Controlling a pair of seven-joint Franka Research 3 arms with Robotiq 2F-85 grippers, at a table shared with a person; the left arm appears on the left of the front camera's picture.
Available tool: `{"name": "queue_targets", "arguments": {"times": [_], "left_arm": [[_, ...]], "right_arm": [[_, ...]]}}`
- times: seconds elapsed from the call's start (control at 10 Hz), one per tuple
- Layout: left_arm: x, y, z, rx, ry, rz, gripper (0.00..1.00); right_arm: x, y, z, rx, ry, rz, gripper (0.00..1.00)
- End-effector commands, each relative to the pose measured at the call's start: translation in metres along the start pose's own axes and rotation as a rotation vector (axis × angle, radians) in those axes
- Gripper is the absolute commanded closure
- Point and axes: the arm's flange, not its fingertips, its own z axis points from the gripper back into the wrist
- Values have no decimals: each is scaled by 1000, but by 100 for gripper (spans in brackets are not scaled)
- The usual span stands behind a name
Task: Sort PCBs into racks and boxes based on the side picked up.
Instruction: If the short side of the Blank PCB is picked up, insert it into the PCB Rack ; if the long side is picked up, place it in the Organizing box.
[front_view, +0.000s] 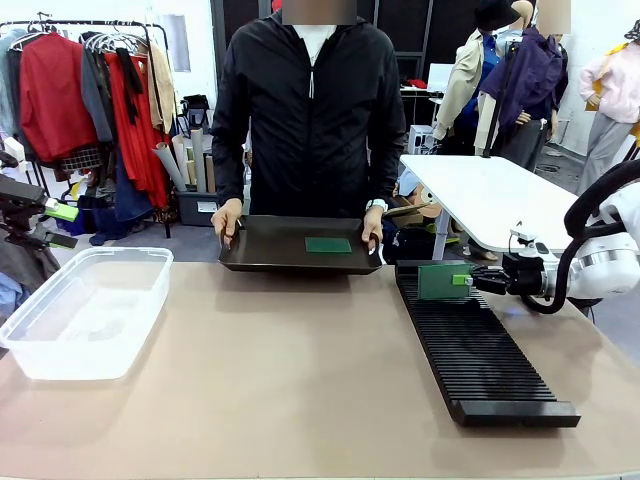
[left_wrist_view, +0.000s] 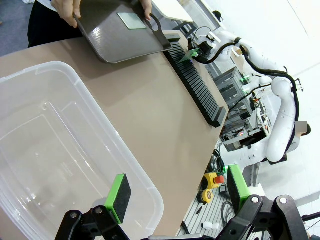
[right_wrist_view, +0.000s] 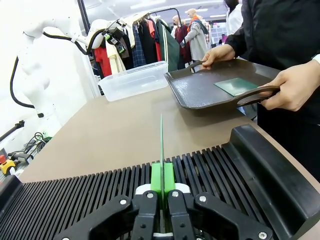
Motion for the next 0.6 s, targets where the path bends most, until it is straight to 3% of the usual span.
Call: {"name": "queue_targets", "arguments": {"times": [0.0, 0.5], "left_arm": [[0, -3, 0, 4, -1, 2, 0], [0, -3, 0, 4, -1, 2, 0]], "right_arm": [[-12, 6, 1, 12, 26, 19, 100], [-13, 7, 1, 11, -7, 43, 100]]}}
